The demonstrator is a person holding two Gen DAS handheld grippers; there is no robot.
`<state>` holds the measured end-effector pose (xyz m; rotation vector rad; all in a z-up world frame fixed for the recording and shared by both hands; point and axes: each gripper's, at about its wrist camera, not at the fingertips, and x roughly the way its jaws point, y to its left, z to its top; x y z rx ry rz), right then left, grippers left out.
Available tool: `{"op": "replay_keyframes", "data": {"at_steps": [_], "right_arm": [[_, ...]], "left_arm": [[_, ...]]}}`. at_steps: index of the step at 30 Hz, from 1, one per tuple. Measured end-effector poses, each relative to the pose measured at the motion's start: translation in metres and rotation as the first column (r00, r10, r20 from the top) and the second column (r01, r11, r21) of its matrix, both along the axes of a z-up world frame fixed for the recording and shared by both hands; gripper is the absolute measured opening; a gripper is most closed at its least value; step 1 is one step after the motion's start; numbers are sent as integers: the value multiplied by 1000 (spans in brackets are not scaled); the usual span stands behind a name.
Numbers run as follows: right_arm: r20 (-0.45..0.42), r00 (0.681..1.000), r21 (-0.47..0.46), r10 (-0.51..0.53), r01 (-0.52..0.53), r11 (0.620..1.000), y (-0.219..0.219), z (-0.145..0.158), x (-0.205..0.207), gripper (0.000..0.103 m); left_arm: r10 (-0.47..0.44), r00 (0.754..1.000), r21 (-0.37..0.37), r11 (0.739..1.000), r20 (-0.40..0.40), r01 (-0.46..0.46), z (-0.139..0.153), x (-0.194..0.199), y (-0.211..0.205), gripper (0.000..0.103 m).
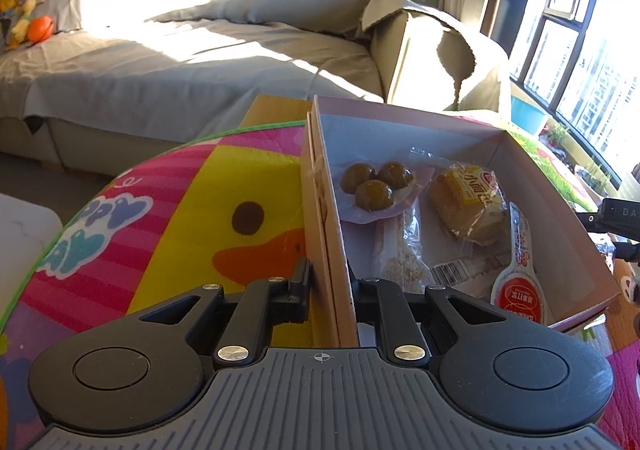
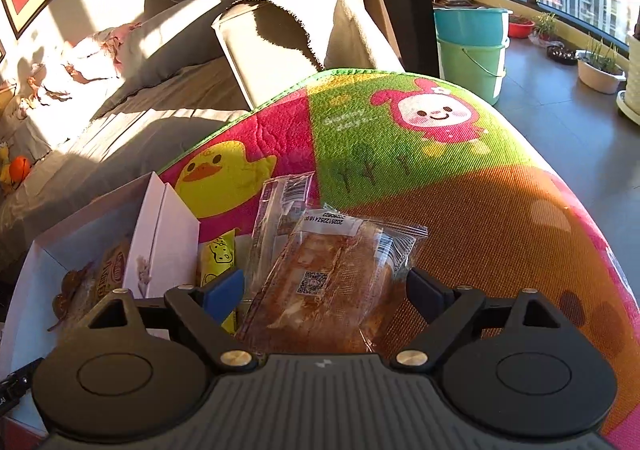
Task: Organize objects
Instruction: 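Grasp the wrapped bread loaf with the right gripper and lift it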
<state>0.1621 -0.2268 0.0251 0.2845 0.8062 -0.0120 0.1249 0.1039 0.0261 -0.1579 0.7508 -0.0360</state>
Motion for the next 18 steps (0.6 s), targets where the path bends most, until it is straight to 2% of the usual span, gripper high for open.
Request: {"op": "replay_keyframes", "data": {"at_steps": [2,5,7,18], "right_arm": [[-1,1000,-18,18,-18,1000,0,0,0,83],[-1,999,-38,47,-47,998,-2,4,-7,64],[0,998,-35,55,-55,998,-7,7,-15,60],[18,996,-181,89,-85,980,-26,32,-89,58]], "left_arm": [[0,1000,1,1000,0,0,0,0,0,16],[-4,1000,11,1000,4,4,0,0,-2,16],[-4,1000,11,1000,4,4,0,0,-2,16],[-11,1000,-4,1000,5,11,0,0,1,17]]}}
